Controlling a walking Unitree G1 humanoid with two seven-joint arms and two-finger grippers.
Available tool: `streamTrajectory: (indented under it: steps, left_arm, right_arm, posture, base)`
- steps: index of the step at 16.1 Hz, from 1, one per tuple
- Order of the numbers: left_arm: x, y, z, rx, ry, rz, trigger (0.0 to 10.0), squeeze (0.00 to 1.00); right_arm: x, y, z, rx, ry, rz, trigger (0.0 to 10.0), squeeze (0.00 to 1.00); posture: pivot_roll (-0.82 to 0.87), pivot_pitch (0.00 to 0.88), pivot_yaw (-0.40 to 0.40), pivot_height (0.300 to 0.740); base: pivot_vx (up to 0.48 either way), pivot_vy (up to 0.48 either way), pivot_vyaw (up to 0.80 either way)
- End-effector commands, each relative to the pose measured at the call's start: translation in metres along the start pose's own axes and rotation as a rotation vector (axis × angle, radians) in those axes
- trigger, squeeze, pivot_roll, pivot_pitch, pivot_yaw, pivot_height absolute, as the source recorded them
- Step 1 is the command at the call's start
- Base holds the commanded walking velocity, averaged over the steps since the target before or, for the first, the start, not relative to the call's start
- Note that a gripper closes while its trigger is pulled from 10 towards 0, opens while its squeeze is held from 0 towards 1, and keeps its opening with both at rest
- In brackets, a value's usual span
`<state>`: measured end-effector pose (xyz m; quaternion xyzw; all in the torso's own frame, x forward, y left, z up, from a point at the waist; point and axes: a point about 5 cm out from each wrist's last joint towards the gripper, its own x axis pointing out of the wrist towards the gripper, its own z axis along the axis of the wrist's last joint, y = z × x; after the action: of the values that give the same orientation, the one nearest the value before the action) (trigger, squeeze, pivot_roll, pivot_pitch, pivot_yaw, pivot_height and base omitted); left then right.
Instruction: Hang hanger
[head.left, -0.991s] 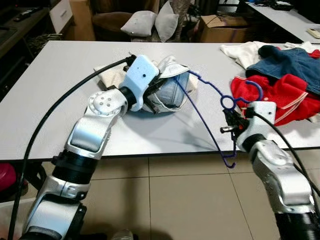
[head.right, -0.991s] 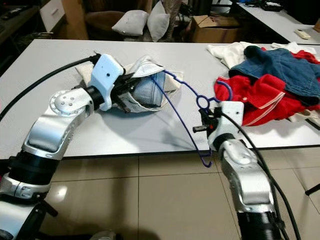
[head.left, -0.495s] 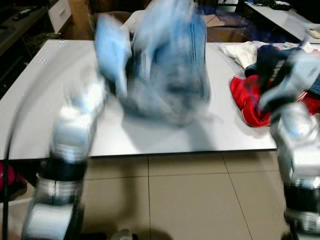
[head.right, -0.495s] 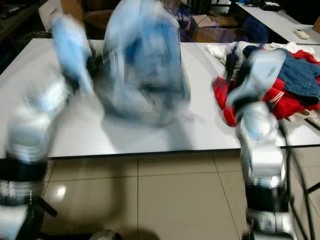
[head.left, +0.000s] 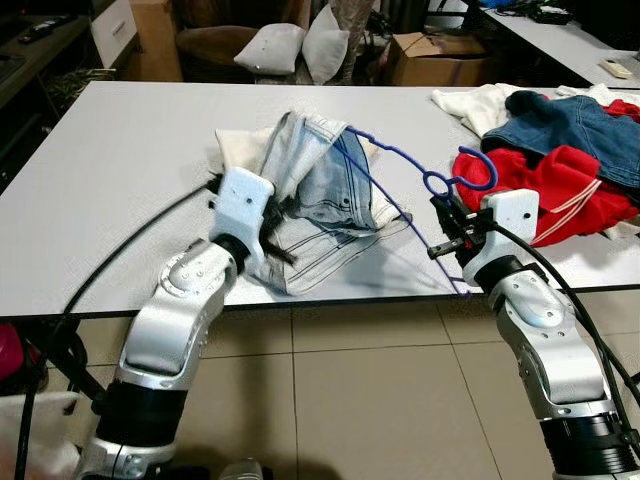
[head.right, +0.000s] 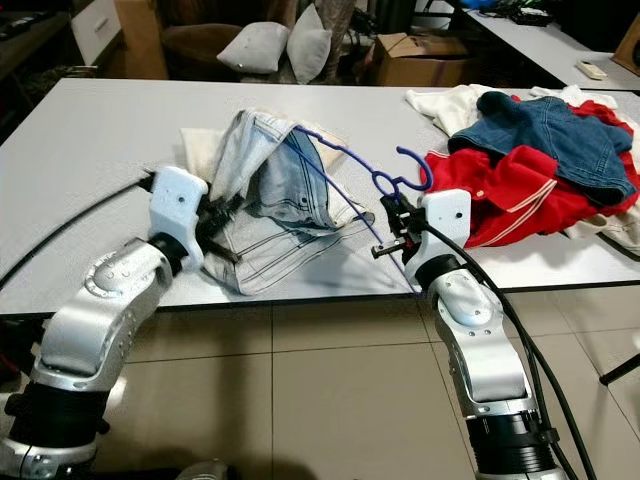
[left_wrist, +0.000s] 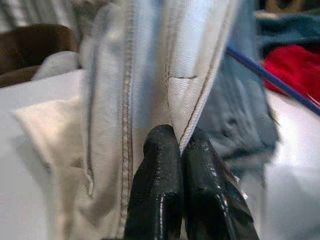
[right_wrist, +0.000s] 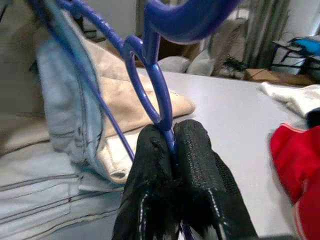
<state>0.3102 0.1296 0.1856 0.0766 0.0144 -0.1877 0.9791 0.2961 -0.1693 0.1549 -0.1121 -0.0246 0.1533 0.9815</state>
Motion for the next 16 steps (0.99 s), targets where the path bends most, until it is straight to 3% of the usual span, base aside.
streamTrajectory:
  steps: [1, 2, 3, 4, 7, 9, 10, 12, 14, 16]
  left_arm:
    - [0.002, 0.014, 0.014, -0.021, -0.065, 0.099, 2.4, 0.0]
    - [0.002, 0.016, 0.018, -0.032, -0.086, 0.117, 2.4, 0.0]
    - [0.004, 0.019, 0.025, -0.068, -0.115, 0.15, 1.6, 0.0]
    - [0.007, 0.023, 0.03, -0.117, -0.139, 0.183, 0.0, 0.0]
    - [0.009, 0.019, 0.035, -0.154, -0.167, 0.162, 0.0, 0.0]
    - [0.01, 0.007, 0.039, -0.144, -0.184, 0.076, 0.0, 0.0]
    - [0.01, 0.003, 0.039, -0.117, -0.187, 0.05, 0.0, 0.0]
    - [0.006, 0.006, 0.044, -0.138, -0.242, 0.063, 0.0, 0.0]
    - [-0.002, 0.007, 0.046, -0.101, -0.293, 0.019, 0.0, 0.0]
    - [-0.009, 0.008, 0.038, -0.067, -0.265, -0.002, 0.0, 0.0]
  right_arm:
    - [-0.006, -0.001, 0.0, -0.011, 0.027, 0.059, 10.0, 0.0]
    - [-0.008, 0.003, -0.002, -0.024, 0.047, 0.097, 10.0, 0.0]
    - [-0.014, 0.01, -0.007, -0.055, 0.088, 0.179, 10.0, 0.0]
    - [-0.022, 0.019, -0.013, -0.077, 0.141, 0.273, 10.0, 0.0]
    - [-0.034, 0.027, -0.017, -0.074, 0.203, 0.371, 10.0, 0.0]
    - [-0.039, 0.027, -0.017, -0.063, 0.241, 0.409, 10.0, 0.0]
    - [-0.041, 0.025, -0.022, -0.046, 0.309, 0.406, 10.0, 0.0]
    - [-0.043, 0.017, -0.035, 0.016, 0.411, 0.327, 10.0, 0.0]
    - [-0.041, 0.006, -0.041, 0.168, 0.455, 0.211, 10.0, 0.0]
    - [-0.037, -0.01, -0.045, 0.205, 0.451, 0.079, 10.0, 0.0]
  posture:
    - [0.0, 0.0, -0.038, 0.74]
    - [0.0, 0.0, -0.038, 0.74]
    - [0.0, 0.0, -0.038, 0.74]
    - [-0.01, 0.0, -0.036, 0.74]
    - [-0.01, 0.0, -0.033, 0.74]
    - [-0.02, 0.0, -0.033, 0.74]
    - [-0.02, 0.0, -0.032, 0.74]
    - [-0.02, 0.0, -0.034, 0.74]
    - [-0.02, 0.0, -0.036, 0.74]
    - [-0.02, 0.0, -0.038, 0.74]
  base:
    - [0.0, 0.0, 0.0]
    - [0.0, 0.0, 0.0]
    - [0.0, 0.0, 0.0]
    - [0.0, 0.0, 0.0]
    - [0.0, 0.0, 0.0]
    - [0.0, 0.0, 0.0]
    - [0.0, 0.0, 0.0]
    - [0.0, 0.0, 0.0]
    - [0.0, 0.0, 0.0]
    - [0.0, 0.0, 0.0]
